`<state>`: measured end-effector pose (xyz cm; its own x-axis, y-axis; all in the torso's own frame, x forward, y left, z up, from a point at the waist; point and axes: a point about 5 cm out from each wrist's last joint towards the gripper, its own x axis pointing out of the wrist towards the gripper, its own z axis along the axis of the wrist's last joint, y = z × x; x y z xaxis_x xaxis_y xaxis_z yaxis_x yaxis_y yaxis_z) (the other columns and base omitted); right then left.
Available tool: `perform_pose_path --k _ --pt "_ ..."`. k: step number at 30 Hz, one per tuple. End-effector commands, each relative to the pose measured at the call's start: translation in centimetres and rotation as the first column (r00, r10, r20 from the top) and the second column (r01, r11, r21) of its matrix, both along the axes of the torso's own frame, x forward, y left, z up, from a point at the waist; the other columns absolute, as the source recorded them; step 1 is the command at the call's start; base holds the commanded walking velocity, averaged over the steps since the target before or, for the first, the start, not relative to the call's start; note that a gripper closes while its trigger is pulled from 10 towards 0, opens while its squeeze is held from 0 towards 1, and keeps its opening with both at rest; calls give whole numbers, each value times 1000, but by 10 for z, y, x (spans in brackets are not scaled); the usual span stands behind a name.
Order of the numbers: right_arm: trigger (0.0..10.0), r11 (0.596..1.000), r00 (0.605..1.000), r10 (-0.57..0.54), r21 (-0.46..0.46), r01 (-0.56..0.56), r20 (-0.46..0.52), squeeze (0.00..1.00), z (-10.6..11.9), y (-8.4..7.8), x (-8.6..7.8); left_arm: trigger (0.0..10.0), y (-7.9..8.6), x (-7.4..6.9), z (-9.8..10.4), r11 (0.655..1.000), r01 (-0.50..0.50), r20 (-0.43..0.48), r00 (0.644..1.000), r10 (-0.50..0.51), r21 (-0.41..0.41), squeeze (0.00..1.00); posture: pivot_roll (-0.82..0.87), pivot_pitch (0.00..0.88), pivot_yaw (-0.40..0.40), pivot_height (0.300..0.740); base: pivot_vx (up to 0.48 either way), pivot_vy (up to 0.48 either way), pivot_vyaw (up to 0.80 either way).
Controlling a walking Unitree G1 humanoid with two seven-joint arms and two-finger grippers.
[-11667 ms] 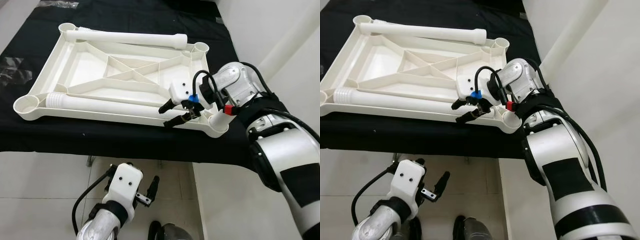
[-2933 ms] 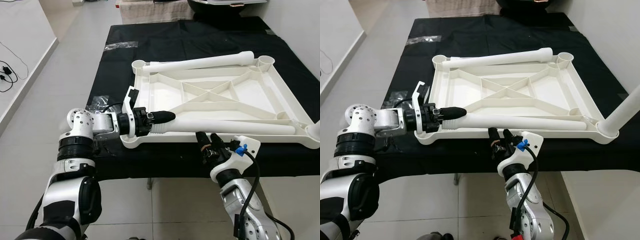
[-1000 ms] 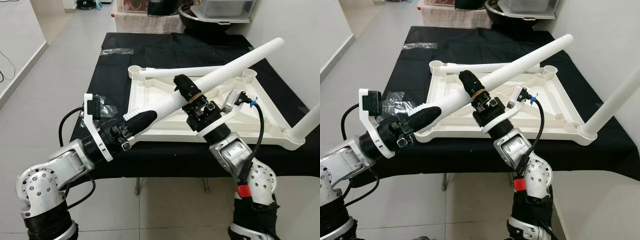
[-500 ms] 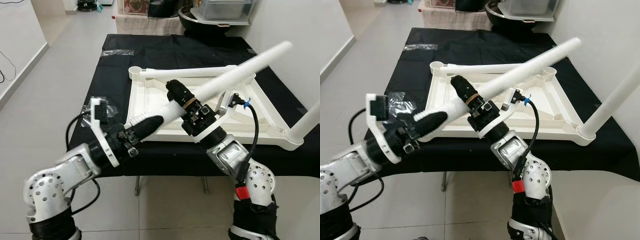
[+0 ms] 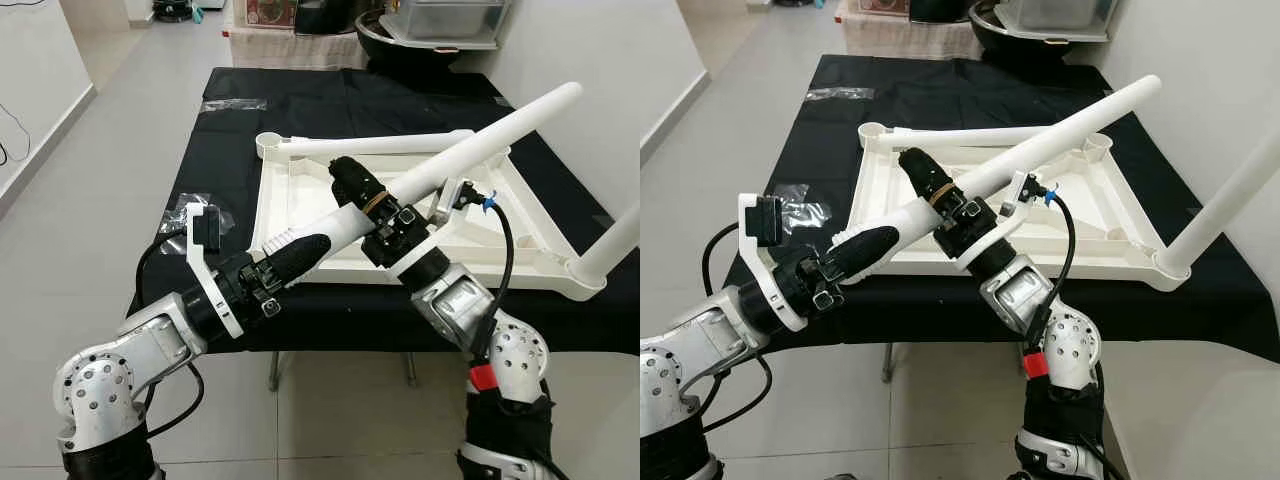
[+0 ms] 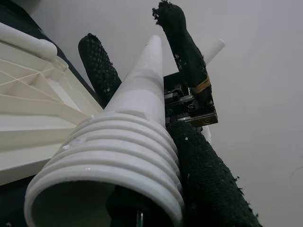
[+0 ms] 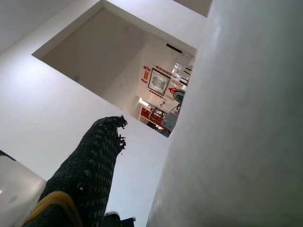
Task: Building children table
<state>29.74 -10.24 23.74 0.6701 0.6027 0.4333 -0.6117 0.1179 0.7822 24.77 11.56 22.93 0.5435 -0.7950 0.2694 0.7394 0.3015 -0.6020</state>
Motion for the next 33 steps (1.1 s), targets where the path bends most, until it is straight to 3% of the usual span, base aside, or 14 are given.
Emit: perform_pose_path --k 1,22,23,24,25,26,33 --pt "10000 1000 1000 -1 -7 1 -2 0 1 1 2 10000 -9 -8 1 998 69 12 998 -69 6 0 83 72 -78 740 0 0 0" --pt "10000 999 999 -36 -25 36 -12 0 1 -6 10 10000 -13 -12 -4 997 76 -11 997 -76 5 0 84 73 -75 740 0 0 0" --pt "8627 999 999 -35 -22 35 -11 0 1 -6 10 10000 -13 -12 -4 997 77 -14 997 -77 5 0 83 73 -76 740 0 0 0" --pt "3961 999 999 -34 -22 34 -8 0 2 -6 10 10000 -13 -12 -5 997 77 -16 997 -77 4 0 82 73 -74 740 0 0 0" --pt "3961 999 999 -34 -22 34 -8 0 2 -6 10 10000 -13 -12 -5 997 77 -16 997 -77 4 0 82 73 -74 740 0 0 0" --pt "0 999 999 -33 -22 33 -5 0 2 -6 10 10000 -14 -13 -5 997 78 -19 997 -78 3 0 82 72 -75 740 0 0 0" --pt "0 999 999 -33 -24 33 -7 0 2 -5 9 10000 -13 -13 -6 997 75 -22 997 -75 4 0 80 72 -75 740 0 0 0"
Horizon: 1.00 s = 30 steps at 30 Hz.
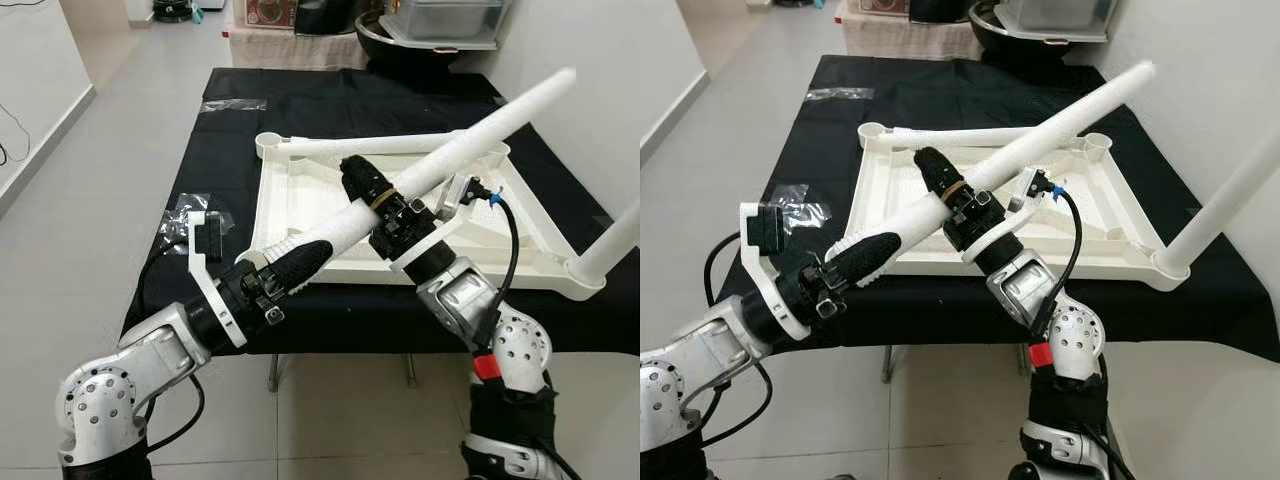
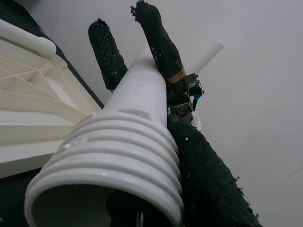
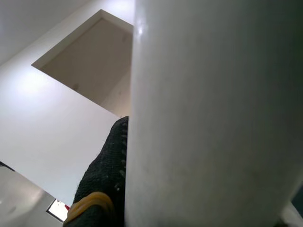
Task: Building children table
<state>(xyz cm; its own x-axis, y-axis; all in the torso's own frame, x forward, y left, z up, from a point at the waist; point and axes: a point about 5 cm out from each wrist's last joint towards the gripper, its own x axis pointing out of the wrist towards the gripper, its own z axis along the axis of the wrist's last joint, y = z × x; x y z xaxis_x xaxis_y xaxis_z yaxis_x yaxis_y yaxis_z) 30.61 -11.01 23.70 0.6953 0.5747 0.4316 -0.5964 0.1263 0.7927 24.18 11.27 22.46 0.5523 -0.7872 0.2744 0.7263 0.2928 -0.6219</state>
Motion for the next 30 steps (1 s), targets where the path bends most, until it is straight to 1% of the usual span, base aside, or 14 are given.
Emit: perform_pose_path --k 1,4,5,9,14,15,18,23,24,25,27,28,29,30 --pt "0 999 1000 1 -36 0 5 0 2 3 0 10000 -10 -7 -1 997 79 -3 997 -79 25 0 82 73 -74 740 0 0 0" --pt "0 999 1000 -5 -45 5 3 0 1 3 0 10000 -9 -6 -2 997 77 -8 997 -77 25 0 81 72 -75 740 0 0 0" --pt "0 999 1000 -5 -44 5 3 0 1 3 0 10000 -9 -6 -6 996 75 -32 997 -74 38 0 82 72 -75 740 0 0 0" --pt "0 999 1000 -3 -42 3 3 0 1 3 -1 10000 -7 -5 -10 995 84 -65 995 -81 54 0 83 72 -77 740 0 0 0" --pt "0 999 1000 -3 -43 3 5 0 1 3 -1 10000 -6 -5 -11 994 93 -77 993 -89 50 0 81 72 -74 740 0 0 0" --pt "0 999 1000 -4 -42 5 5 0 1 3 -1 10000 -5 -4 -13 996 80 -89 993 -76 48 1000 81 72 -75 740 0 0 0" --pt "0 999 1000 -11 -41 12 8 0 1 2 0 10000 -3 -3 -14 997 75 -99 992 -72 24 1000 80 71 -73 740 0 0 0" --pt "0 999 1000 -15 -39 16 12 0 2 1 0 10000 -2 -5 -14 996 84 -94 992 -82 18 1000 82 70 -75 740 0 0 0" --pt "0 999 999 -29 -38 30 18 0 5 -2 3 10000 -1 -6 -18 996 66 -103 993 -59 64 1000 86 69 -75 740 0 0 0" --pt "0 999 999 -34 -39 35 21 0 5 -3 4 10000 -1 -5 -20 995 60 -112 992 -51 82 1000 86 69 -75 740 0 0 0" --pt "0 999 999 -34 -39 35 21 0 5 -3 4 10000 -1 -5 -20 995 60 -112 992 -51 82 1000 86 69 -75 740 0 0 0" --pt "0 998 998 -50 -37 51 28 0 8 -6 6 10000 0 -7 -23 995 67 -133 989 -57 74 0 84 68 -74 740 0 0 0" --pt "0 998 998 -50 -37 51 28 0 8 -6 6 10000 0 -7 -23 995 67 -133 989 -57 74 0 84 68 -74 740 0 0 0" --pt "0 997 997 -72 -34 74 40 0 12 -10 10 10000 0 -11 -27 994 80 -150 986 -69 74 0 85 68 -74 740 0 0 0"
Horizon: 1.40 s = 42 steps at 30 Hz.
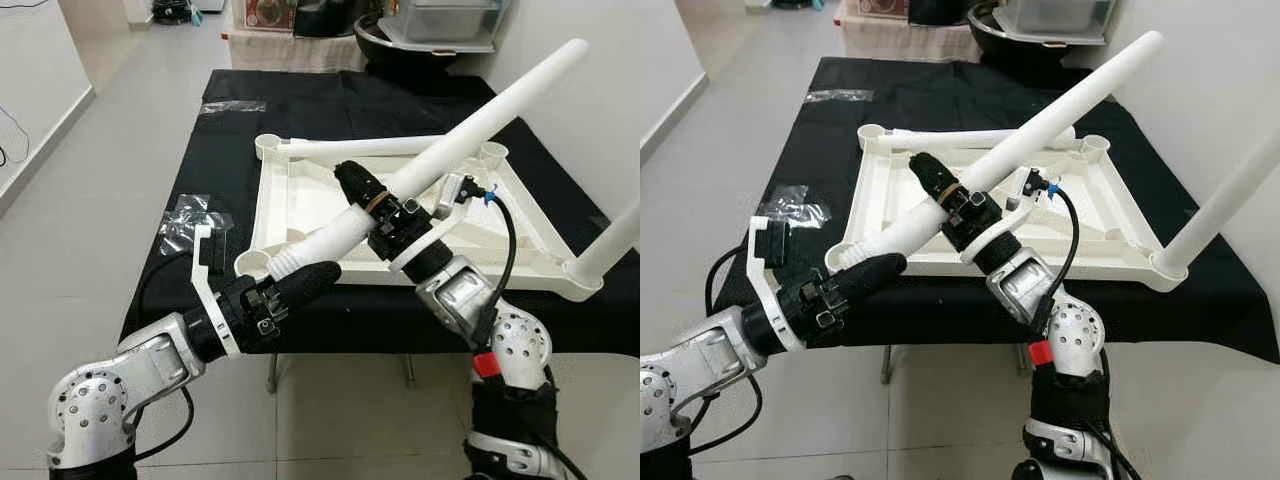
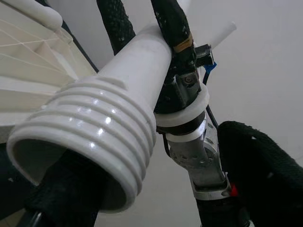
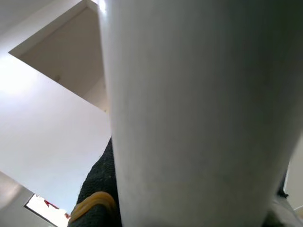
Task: Building children table
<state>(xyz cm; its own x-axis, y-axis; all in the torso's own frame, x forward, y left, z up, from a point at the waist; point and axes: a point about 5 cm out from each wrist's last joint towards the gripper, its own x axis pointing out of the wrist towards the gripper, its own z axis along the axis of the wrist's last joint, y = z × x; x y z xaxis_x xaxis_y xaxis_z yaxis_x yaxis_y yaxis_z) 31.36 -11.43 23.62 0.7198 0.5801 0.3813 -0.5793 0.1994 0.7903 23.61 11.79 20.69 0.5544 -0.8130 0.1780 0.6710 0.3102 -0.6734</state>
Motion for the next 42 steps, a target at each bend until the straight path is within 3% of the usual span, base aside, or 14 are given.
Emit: perform_pose_path --k 1,7,10,11,12,13,14,15,17,18,21,30,36,42 --pt "0 998 996 -63 34 61 68 0 18 -11 5 10000 -4 -9 -15 998 57 -73 996 -55 29 0 85 68 -74 740 0 0 0" --pt "0 991 985 -134 26 132 107 0 29 -26 13 10000 -1 -20 -34 997 48 -140 989 -38 65 0 87 66 -75 740 0 0 0" --pt "0 983 977 -184 -6 186 111 0 30 -32 17 10000 -1 -21 -44 990 -2 -154 988 24 142 0 89 67 -76 740 0 0 0" --pt "10000 955 956 -273 -93 283 113 0 27 -36 23 10000 -2 -20 -49 976 -59 -148 985 91 208 0 91 66 -77 740 0 0 0" --pt "10000 924 934 -334 -155 351 124 0 25 -39 26 10000 -3 -19 -53 963 -98 -139 981 136 252 0 91 66 -77 740 0 0 0" --pt "10000 924 934 -334 -155 351 124 0 25 -39 26 10000 -3 -19 -53 963 -98 -139 981 136 252 0 91 66 -77 740 0 0 0" --pt "10000 795 859 -468 -325 512 209 0 23 -45 30 10000 -6 -17 -56 914 -189 -70 971 228 360 0 93 66 -77 740 0 0 0" --pt "10000 795 859 -468 -325 512 209 0 23 -45 30 10000 -6 -17 -56 914 -189 -70 971 228 360 0 93 66 -77 740 0 0 0" --pt "10000 661 789 -531 -432 614 308 0 22 -47 29 10000 -10 -17 -58 876 -258 -15 957 289 407 0 87 61 -76 740 0 0 0" --pt "10000 616 767 -540 -457 641 348 0 22 -47 28 10000 -10 -17 -59 866 -283 -6 950 313 412 0 87 61 -76 740 0 0 0" --pt "10000 597 757 -520 -464 654 397 0 20 -42 23 10000 -13 -18 -61 814 -351 61 929 365 463 0 86 56 -79 740 0 0 0" --pt "10000 544 730 -480 -489 682 486 0 17 -30 18 10000 -25 -22 -64 762 -407 157 911 382 503 0 86 70 -81 740 0 0 533" --pt "10000 535 713 -466 -475 699 524 0 21 -23 22 10000 -29 -21 -64 719 -463 235 885 401 518 0 87 73 -95 740 0 0 800" --pt "10000 553 732 -437 -486 677 523 0 20 -17 21 10000 -24 -13 -53 667 -555 302 831 467 497 0 86 77 -97 740 0 0 614"
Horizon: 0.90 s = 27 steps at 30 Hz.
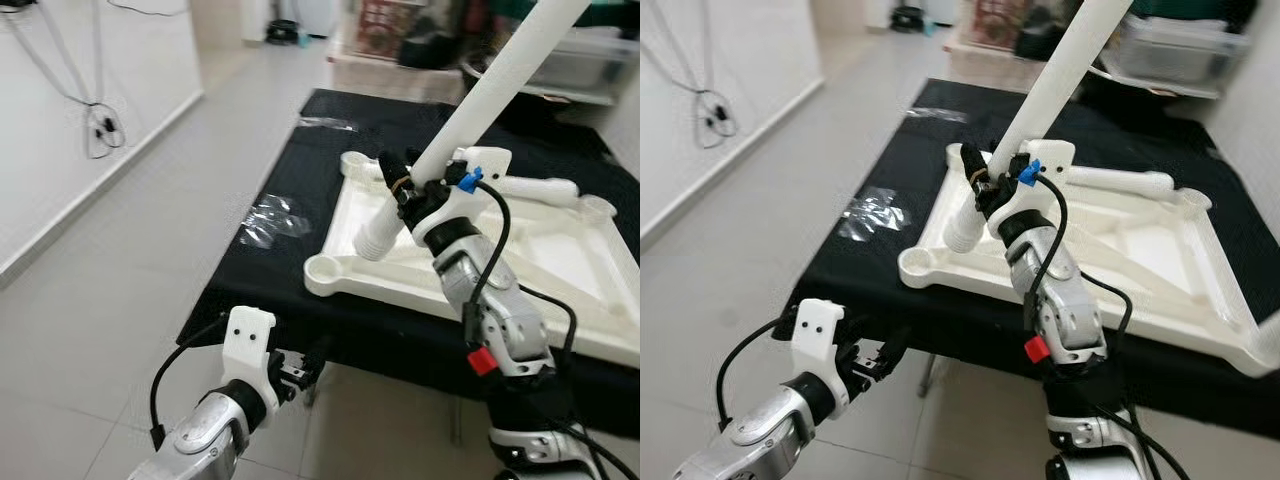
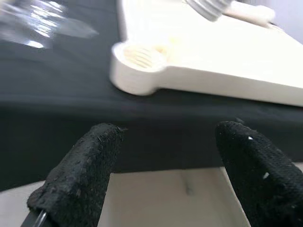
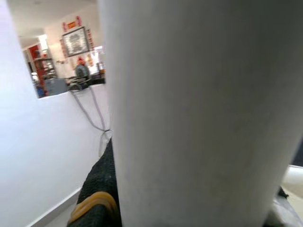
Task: Building children table
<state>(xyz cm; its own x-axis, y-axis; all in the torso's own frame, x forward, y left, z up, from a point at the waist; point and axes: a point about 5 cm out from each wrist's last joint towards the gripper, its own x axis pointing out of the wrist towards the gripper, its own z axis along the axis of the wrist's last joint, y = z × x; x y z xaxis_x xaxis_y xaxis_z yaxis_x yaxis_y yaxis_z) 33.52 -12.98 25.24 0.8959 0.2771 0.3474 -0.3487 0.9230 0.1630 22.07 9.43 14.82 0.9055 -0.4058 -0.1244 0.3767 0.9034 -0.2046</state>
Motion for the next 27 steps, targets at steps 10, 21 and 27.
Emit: perform_pose_path --k 10,21,27 --pt "10000 1000 1000 20 -2 -20 10 0 -2 2 -1 10000 3 14 15 997 -76 105 992 76 0 0 80 79 -95 740 0 0 0" --pt "10000 1000 1000 6 -6 -6 15 0 -3 -1 0 10000 5 17 13 994 -105 90 991 103 9 0 81 85 -92 740 0 130 0" --pt "10000 1000 1000 -2 -9 3 18 0 -3 -2 0 10000 7 18 12 992 -121 96 988 118 32 0 83 88 -88 740 0 400 0"
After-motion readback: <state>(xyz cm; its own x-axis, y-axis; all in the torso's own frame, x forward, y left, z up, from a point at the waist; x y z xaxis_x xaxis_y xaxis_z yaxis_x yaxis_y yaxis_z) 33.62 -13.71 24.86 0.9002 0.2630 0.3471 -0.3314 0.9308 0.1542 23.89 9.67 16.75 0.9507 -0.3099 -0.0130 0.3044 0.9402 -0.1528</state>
